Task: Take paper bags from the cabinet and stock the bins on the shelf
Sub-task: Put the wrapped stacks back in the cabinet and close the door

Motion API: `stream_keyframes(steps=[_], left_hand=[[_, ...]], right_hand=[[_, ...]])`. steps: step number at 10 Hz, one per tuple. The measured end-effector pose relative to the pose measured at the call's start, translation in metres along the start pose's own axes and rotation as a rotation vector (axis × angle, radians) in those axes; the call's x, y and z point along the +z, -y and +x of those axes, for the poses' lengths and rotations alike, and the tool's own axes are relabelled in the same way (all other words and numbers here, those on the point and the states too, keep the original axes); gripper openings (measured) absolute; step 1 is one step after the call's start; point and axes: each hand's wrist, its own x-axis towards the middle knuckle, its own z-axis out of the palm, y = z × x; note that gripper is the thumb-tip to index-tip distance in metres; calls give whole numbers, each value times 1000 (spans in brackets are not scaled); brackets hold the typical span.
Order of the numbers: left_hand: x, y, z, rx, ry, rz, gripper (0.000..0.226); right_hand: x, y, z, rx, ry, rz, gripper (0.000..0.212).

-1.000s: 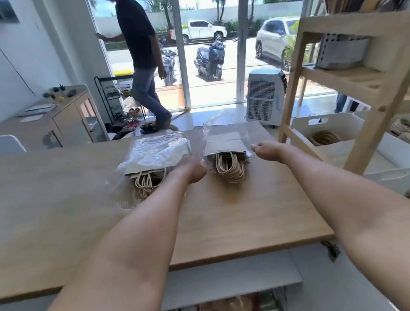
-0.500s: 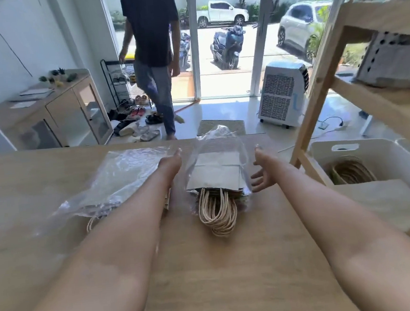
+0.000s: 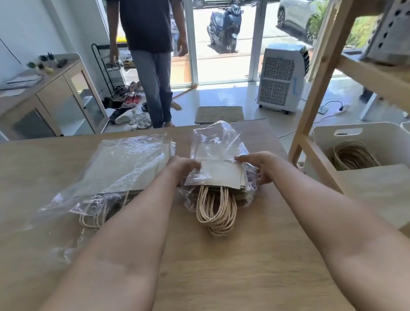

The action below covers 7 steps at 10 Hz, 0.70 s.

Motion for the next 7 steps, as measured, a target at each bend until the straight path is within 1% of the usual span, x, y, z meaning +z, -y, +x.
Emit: stream_keyframes(steps=[1, 2, 3, 4, 5, 6, 7], left_hand=[[0, 8, -12, 22, -30, -9, 30], [-5, 18, -36, 34, -16, -18, 29], [-16, 23, -76, 27, 28, -86, 23], [-27, 38, -111, 91, 129, -54, 47], [-42, 65, -160, 127, 215, 46, 50], [-48, 86, -198, 191, 218, 153, 33], [-50, 102, -233, 190, 334, 220, 33]], right_hand=[[5, -9, -15, -36, -47, 4, 46], [8, -18, -42, -70, -106, 36, 42], [14, -29, -81, -86, -158, 46, 46], [27, -55, -128, -120, -215, 75, 51], [46, -97, -180, -114, -261, 114, 61], [57, -131, -229, -72, -305, 117, 66], [63, -164, -276, -62, -341, 144, 46]])
